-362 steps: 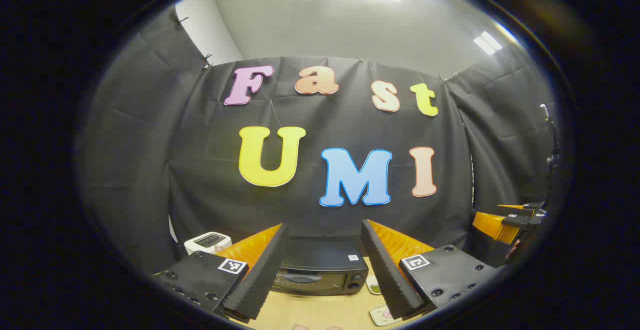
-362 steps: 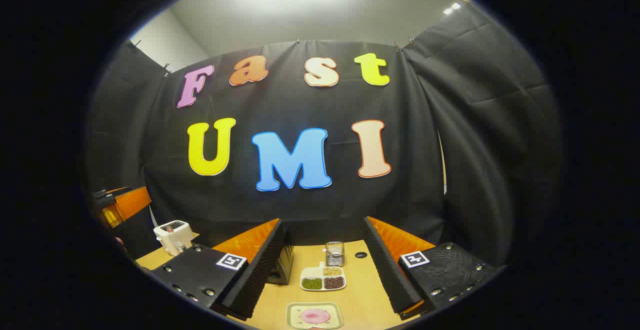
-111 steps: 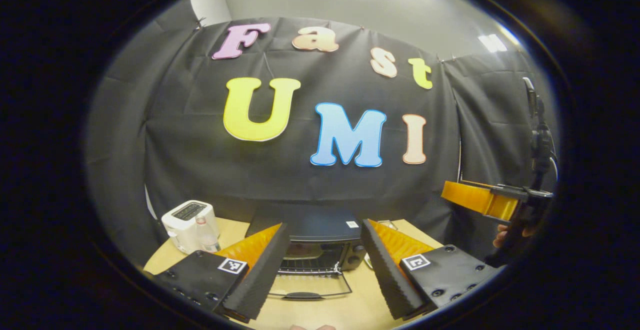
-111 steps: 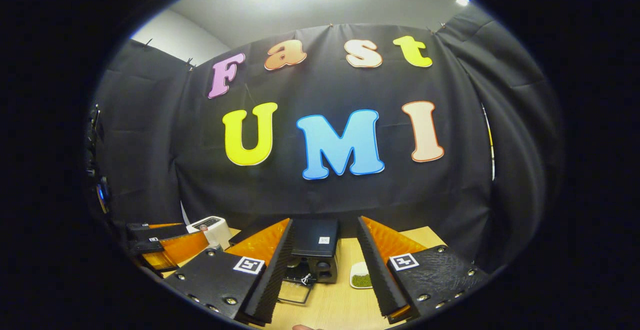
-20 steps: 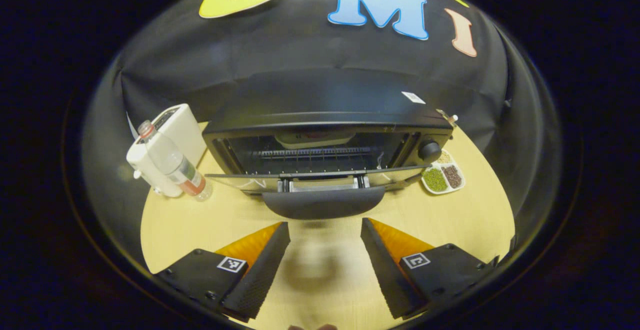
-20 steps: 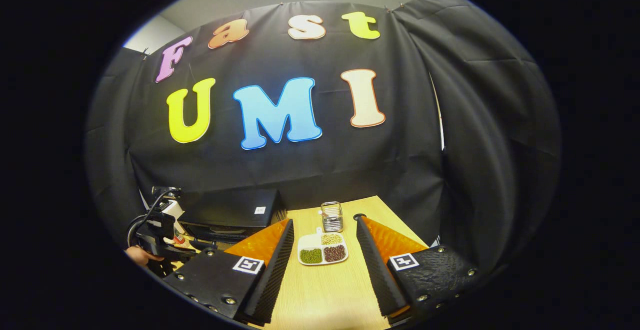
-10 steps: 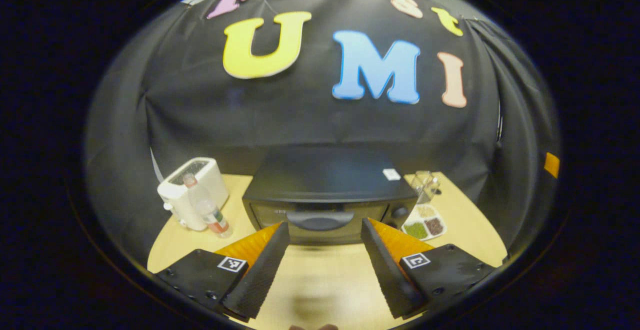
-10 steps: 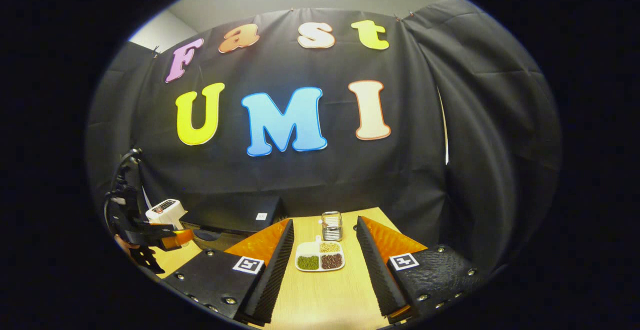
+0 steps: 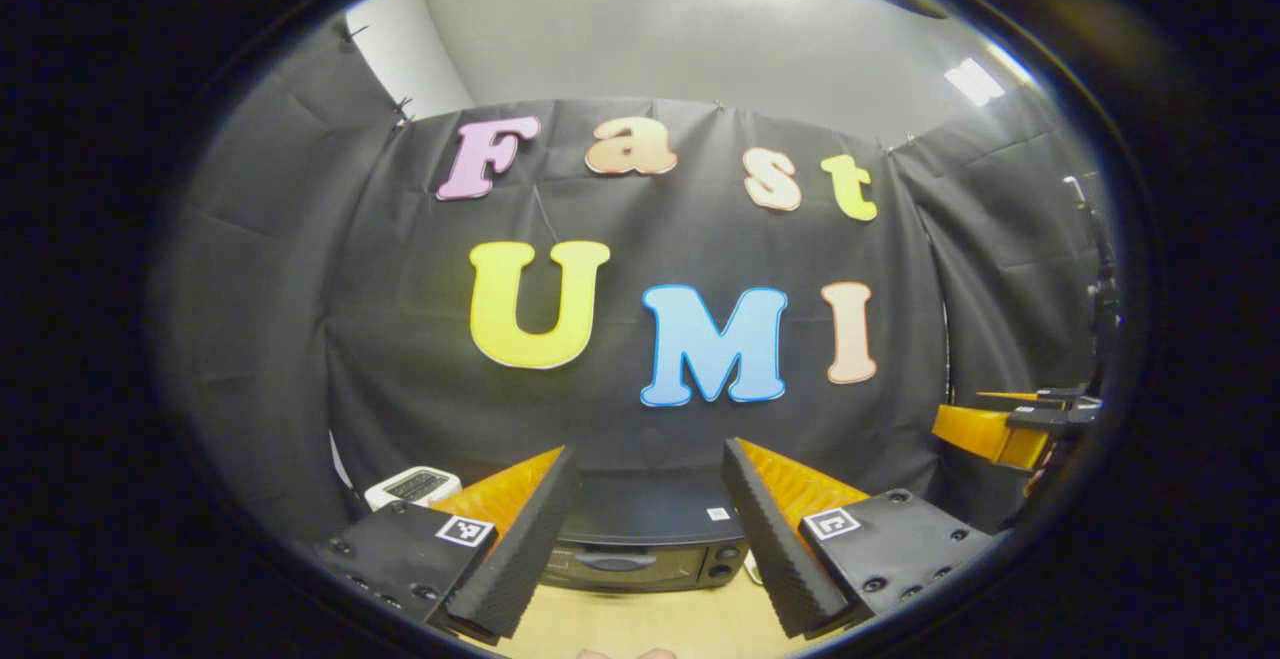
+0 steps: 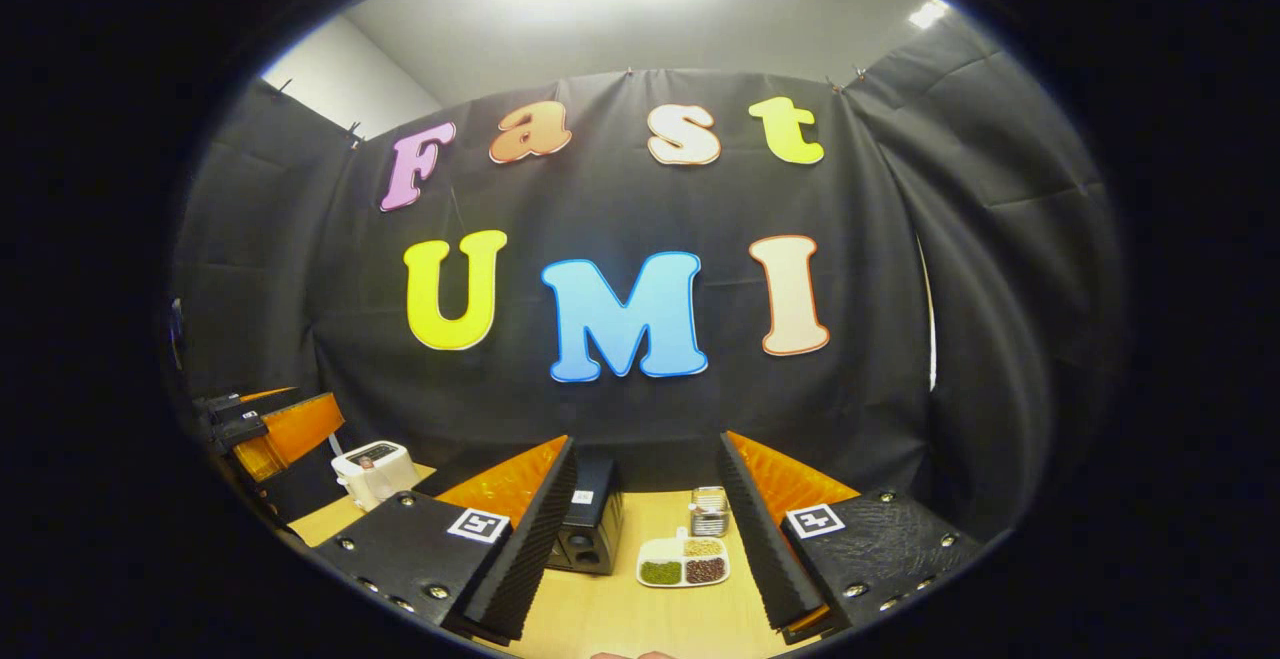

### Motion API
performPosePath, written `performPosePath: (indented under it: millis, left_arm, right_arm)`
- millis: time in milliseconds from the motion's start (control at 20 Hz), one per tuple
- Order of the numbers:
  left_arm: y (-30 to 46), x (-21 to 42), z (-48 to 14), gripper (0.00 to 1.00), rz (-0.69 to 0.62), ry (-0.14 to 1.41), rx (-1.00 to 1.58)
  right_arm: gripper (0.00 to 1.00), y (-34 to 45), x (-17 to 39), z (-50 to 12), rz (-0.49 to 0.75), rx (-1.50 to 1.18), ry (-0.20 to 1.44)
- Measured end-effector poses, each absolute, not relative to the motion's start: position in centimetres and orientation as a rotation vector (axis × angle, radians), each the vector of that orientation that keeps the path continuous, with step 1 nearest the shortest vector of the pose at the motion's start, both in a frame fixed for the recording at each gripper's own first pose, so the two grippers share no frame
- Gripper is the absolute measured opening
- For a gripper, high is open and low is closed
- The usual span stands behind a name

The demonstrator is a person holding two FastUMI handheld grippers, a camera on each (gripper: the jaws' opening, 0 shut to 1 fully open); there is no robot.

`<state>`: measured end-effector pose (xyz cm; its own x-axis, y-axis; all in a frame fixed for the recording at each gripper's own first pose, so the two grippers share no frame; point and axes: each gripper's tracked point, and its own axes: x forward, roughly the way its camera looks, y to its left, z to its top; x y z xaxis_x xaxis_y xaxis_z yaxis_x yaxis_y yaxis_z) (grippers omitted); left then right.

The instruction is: Open the electric oven with the left hand, put the food in, and close the electric oven.

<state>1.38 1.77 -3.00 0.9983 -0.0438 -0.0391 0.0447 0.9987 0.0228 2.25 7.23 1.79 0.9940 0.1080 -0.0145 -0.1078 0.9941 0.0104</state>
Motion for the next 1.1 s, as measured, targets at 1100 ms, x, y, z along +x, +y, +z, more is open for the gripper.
performPosePath:
  millis: [1100]
  left_arm:
    - [6.1,0.5,-3.4,1.00,-0.171,0.113,-0.022]
  right_arm:
    - [0.86,11.6,-1.0,0.8,-0.009,0.013,0.036]
